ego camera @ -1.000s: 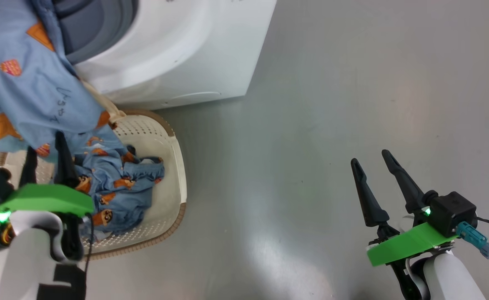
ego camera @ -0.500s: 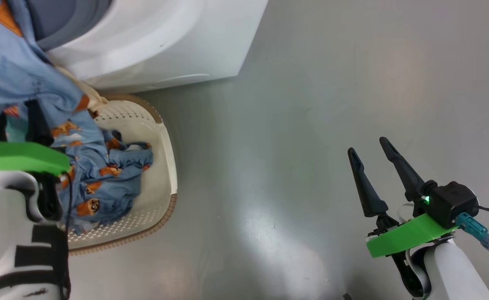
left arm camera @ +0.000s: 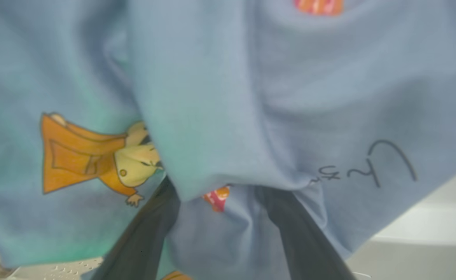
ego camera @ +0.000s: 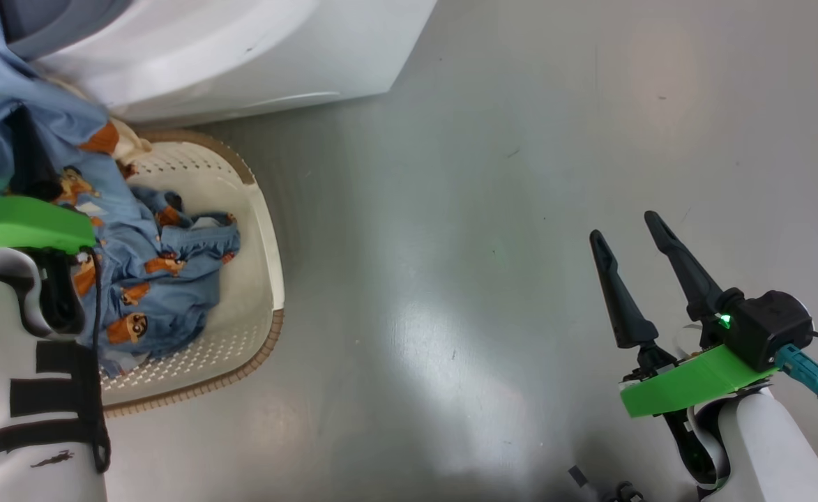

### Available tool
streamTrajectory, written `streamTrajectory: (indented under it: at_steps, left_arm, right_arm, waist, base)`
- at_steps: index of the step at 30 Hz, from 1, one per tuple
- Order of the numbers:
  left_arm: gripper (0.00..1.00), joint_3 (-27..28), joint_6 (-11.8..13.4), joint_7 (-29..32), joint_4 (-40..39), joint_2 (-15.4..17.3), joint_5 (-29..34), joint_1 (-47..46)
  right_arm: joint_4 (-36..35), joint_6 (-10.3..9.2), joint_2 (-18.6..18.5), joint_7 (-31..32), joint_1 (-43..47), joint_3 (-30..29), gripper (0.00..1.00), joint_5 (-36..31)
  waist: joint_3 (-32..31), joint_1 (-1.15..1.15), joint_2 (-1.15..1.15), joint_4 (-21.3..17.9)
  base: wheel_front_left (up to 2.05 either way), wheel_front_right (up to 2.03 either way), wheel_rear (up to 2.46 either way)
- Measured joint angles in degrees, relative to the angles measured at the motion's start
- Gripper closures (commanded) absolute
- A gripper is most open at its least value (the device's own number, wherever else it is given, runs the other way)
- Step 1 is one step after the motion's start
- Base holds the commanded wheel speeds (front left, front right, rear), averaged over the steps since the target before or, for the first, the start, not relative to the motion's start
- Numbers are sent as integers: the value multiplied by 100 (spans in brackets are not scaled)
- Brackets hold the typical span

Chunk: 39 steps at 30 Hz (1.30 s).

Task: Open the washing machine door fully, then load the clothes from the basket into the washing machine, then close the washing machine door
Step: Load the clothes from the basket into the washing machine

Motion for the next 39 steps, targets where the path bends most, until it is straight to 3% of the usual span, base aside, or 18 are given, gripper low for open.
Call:
streamTrajectory:
  at_steps: [1, 2, 3, 4, 6, 7, 15, 20, 31, 39]
  left_arm:
    - [0, 43, 0, 2, -29, -23, 31, -2]
    - [17, 70, 0, 3, -57, -44, 64, -4]
    - [42, 85, 0, 4, -81, -68, 93, -7]
    - [55, 89, 0, 5, -99, -93, 119, -17]
    - [96, 87, 0, 7, -144, -135, 166, -23]
    - [100, 88, 0, 7, -165, -140, 167, -23]
    - [100, 155, 0, 5, -368, -145, 134, 43]
    - [100, 171, 0, 3, -583, -141, -257, 321]
    - [100, -237, 1, 2, -1489, -131, -661, 994]
    - [100, -521, 102, 2, -2168, -129, -622, 1162]
  right_arm:
    - [0, 0, -7, 0, -1, -13, 0, 0]
    - [0, 0, -11, 0, -1, -27, 0, 0]
    - [0, 0, -13, 0, -1, -43, 0, -1]
    - [0, 1, -13, 0, -1, -55, 0, -2]
    - [1, 1, -13, 0, -1, -81, 0, -8]
    - [2, 0, -13, 0, -3, -86, 0, -8]
    - [36, 0, -1, 0, -13, -85, 0, -8]
    - [102, 1, 24, 0, -14, -78, 0, -8]
    - [201, 1, 86, 0, -14, -18, 0, 11]
    - [289, 1, 197, 0, 7, 36, 0, 67]
  waist:
    - [21, 0, 0, 4]
    - [38, 0, 0, 11]
    - [49, 0, 0, 21]
    - [56, 0, 0, 33]
    - [60, 0, 0, 60]
    - [58, 0, 0, 74]
    - [-44, 0, 0, 191]
    - [-163, 0, 0, 282]
    - [-445, -1, 0, 405]
    - [-598, -1, 0, 307]
  base:
    - [0, 0, 0]
    - [0, 0, 0]
    - [0, 0, 0]
    - [0, 0, 0]
    - [0, 0, 0]
    - [0, 0, 0]
    - [0, 0, 0]
    - [0, 0, 0]
    - [0, 0, 0]
    - [0, 0, 0]
